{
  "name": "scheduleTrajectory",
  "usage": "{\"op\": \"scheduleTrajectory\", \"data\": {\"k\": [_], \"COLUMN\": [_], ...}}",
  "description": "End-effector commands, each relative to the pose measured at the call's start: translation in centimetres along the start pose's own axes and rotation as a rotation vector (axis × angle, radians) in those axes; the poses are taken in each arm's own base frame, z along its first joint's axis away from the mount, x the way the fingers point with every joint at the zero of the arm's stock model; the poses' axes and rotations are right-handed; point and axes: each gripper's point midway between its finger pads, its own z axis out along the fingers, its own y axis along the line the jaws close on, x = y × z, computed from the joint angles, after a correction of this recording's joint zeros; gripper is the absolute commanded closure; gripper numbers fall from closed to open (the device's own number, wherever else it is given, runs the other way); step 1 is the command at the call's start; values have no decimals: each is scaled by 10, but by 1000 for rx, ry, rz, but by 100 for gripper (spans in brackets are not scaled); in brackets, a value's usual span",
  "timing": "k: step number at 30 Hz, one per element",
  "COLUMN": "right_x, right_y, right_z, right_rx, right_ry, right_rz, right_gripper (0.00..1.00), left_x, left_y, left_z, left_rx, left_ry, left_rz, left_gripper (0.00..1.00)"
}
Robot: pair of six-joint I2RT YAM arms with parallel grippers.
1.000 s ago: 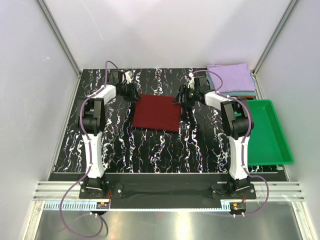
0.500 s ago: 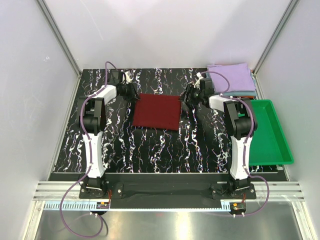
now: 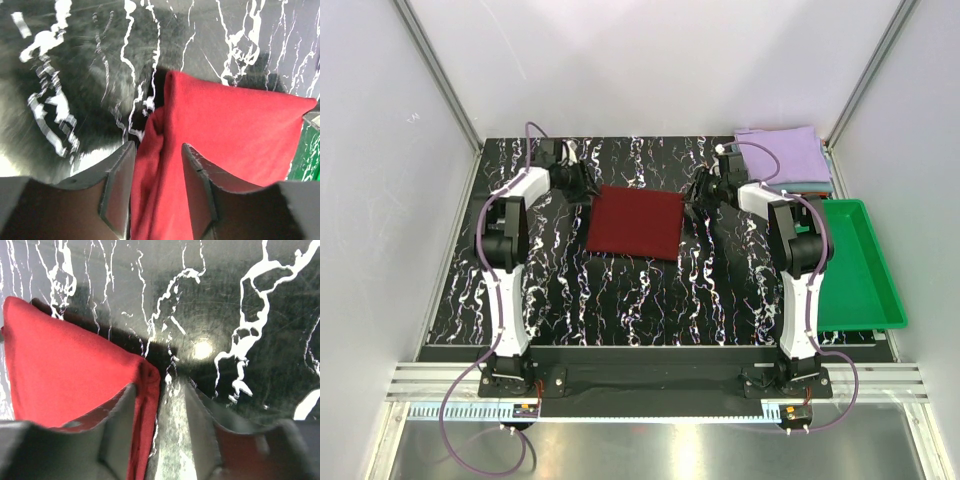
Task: Fold and stack the t-shirts
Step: Fold the tshirt
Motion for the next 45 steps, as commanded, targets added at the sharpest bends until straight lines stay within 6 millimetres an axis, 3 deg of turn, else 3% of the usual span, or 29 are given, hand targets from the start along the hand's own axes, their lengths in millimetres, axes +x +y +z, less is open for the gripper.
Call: {"op": "scheduleTrajectory", "data": {"k": [1, 3, 4, 6, 9, 10, 11, 13, 14, 15, 18, 21, 26, 27, 31, 33, 38, 42, 45], "right_x": [-34, -33, -42, -38, -33, -24, -25, -6, -3, 13, 30, 43, 51, 48, 32, 20, 8, -4, -9], "right_y": [24, 29, 41, 54, 76, 78, 82, 88, 90, 89, 78, 65, 48, 50, 61, 63, 54, 49, 45], "right_z": [-34, -48, -57, -72, -80, -81, -79, -73, -69, -60, -40, -25, -20, -24, -44, -50, -46, -35, -24], "right_rx": [11, 39, 26, -8, -113, -133, -165, -224, -244, -253, -248, -228, -175, -176, -178, -163, -127, -113, -109], "right_ry": [-46, 1, -11, 11, 24, 38, 27, 78, 78, 120, 157, 189, 201, 192, 140, 96, 82, 70, 90], "right_rz": [2, 33, 34, 55, 63, 70, 67, 101, 102, 125, 131, 129, 90, 62, 1, -30, -77, -110, -141], "right_gripper": [47, 45, 45, 49, 65, 70, 76, 76, 75, 71, 65, 62, 57, 56, 48, 39, 25, 16, 11], "left_x": [-58, -61, -57, -47, -27, -11, -1, 9, 29, 35, 66, 86, 94, 95, 77, 76, 64, 71, 83], "left_y": [-41, -40, -44, -52, -72, -72, -72, -78, -66, -63, -38, -24, -1, 8, 11, 16, -9, -36, -39], "left_z": [-76, -93, -106, -115, -122, -121, -117, -111, -100, -95, -78, -69, -70, -74, -98, -106, -119, -109, -96], "left_rx": [-9, -63, -67, -52, 22, 42, 65, 124, 113, 123, 71, 45, -65, -99, -145, -189, -107, 30, 85], "left_ry": [-203, -241, -245, -231, -215, -195, -179, -169, -121, -109, -27, 20, 42, 43, -33, -37, -80, -32, 12], "left_rz": [52, 54, 53, 57, 76, 68, 41, 29, -16, -27, -103, -171, -210, -231, -205, -171, -90, -90, -139], "left_gripper": [51, 50, 50, 50, 50, 50, 50, 50, 50, 50, 50, 49, 48, 48, 46, 45, 45, 44, 44]}}
